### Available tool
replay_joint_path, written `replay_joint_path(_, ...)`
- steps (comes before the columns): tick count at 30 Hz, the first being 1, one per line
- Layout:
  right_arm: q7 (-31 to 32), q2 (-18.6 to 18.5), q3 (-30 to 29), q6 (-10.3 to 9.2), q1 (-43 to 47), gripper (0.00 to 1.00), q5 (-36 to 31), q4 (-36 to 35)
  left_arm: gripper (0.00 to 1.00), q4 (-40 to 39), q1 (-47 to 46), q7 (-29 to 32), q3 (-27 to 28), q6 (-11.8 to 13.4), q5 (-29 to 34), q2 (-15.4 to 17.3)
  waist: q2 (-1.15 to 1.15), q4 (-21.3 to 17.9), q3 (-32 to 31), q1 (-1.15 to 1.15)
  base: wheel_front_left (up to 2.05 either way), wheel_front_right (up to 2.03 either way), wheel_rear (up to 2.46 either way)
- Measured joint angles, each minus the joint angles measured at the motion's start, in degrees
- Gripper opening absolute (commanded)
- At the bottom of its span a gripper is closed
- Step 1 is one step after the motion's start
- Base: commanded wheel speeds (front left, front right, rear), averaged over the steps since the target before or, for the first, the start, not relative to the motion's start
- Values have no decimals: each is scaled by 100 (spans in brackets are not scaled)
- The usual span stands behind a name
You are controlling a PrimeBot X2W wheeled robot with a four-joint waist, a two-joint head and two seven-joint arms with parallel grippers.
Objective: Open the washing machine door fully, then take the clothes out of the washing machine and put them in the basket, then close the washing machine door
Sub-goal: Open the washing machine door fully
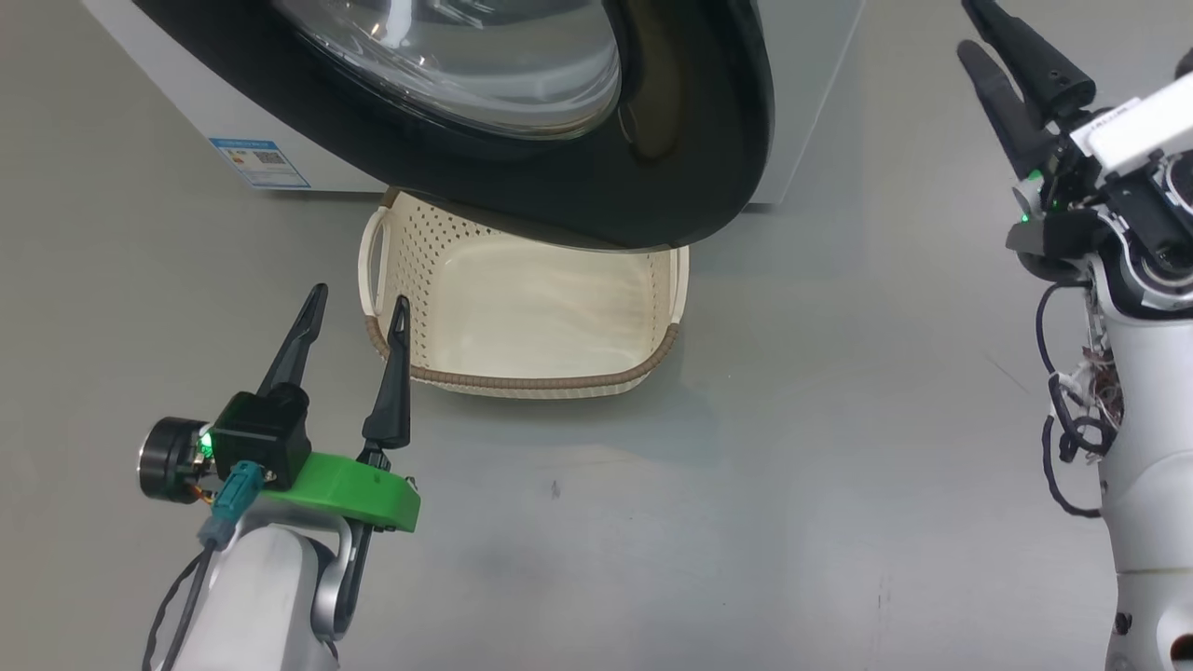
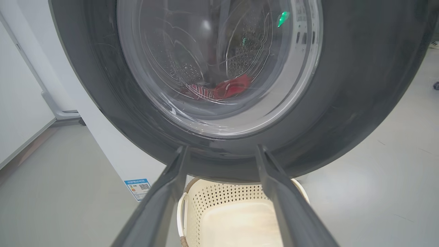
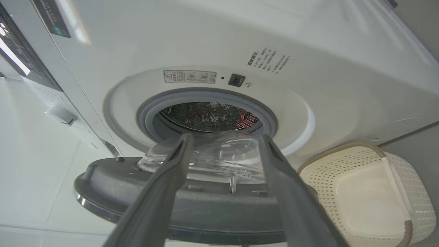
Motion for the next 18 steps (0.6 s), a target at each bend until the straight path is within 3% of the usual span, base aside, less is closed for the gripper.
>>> replay_joint_path(11, -1621, -302, 398, 1, 1389, 100, -1708, -847, 100, 78, 210, -1, 107, 0, 76, 4, 0, -182, -302, 0, 0, 0, 0)
replay_joint_path(18, -2871, -876, 833, 1, 1934, 100, -3368, -958, 100, 141, 320, 0, 126, 0, 83, 12, 0, -287, -465, 0, 0, 0, 0)
